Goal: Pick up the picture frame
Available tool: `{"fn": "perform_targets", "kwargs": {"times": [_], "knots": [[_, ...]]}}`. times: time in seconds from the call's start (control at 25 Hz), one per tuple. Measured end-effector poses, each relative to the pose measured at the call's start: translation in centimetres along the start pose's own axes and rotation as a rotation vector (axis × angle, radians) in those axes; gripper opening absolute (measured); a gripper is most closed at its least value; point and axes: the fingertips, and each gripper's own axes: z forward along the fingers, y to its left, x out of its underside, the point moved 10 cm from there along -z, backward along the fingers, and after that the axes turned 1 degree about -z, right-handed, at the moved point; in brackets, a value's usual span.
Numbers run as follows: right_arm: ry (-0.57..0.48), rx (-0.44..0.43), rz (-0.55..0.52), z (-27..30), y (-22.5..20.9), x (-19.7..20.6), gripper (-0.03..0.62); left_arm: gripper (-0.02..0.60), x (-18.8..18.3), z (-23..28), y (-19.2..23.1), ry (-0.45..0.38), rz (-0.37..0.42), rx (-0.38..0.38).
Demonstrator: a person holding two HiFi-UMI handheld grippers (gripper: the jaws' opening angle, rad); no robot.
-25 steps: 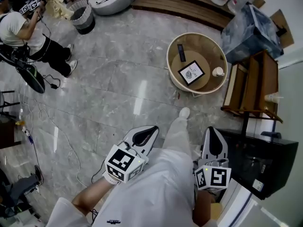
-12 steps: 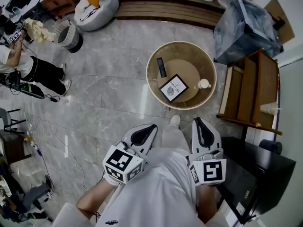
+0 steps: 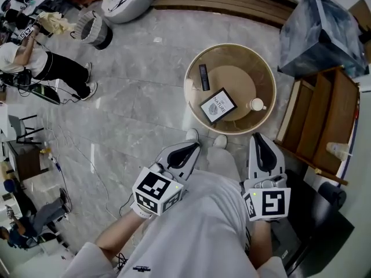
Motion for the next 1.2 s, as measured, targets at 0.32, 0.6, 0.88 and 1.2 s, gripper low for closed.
{"fn": "perform_targets", "kwargs": {"times": [0.32, 0.6, 0.88, 1.2], "knots": [[-0.001, 0.031, 0.028, 1.6, -0.6, -0.9, 0.006, -0.009, -2.0, 1.8, 0.9, 0.027, 0.042, 0.03], [0.0, 0.035, 0.03, 3.7, -0.1, -0.2, 0.006, -0.009, -1.7, 3.1, 3.1, 0.033, 0.072, 0.007], [0.043, 0.027, 0.027, 7.3, -0.3, 3.2, 0.006, -0.009, -0.6, 6.5, 6.0, 0.057, 0.101, -0.028], [0.076, 0.02, 0.01, 12.6, -0.1, 9.9, 0.006, -0.009, 3.8, 12.0, 11.2, 0.116, 0.112, -0.089]]}}
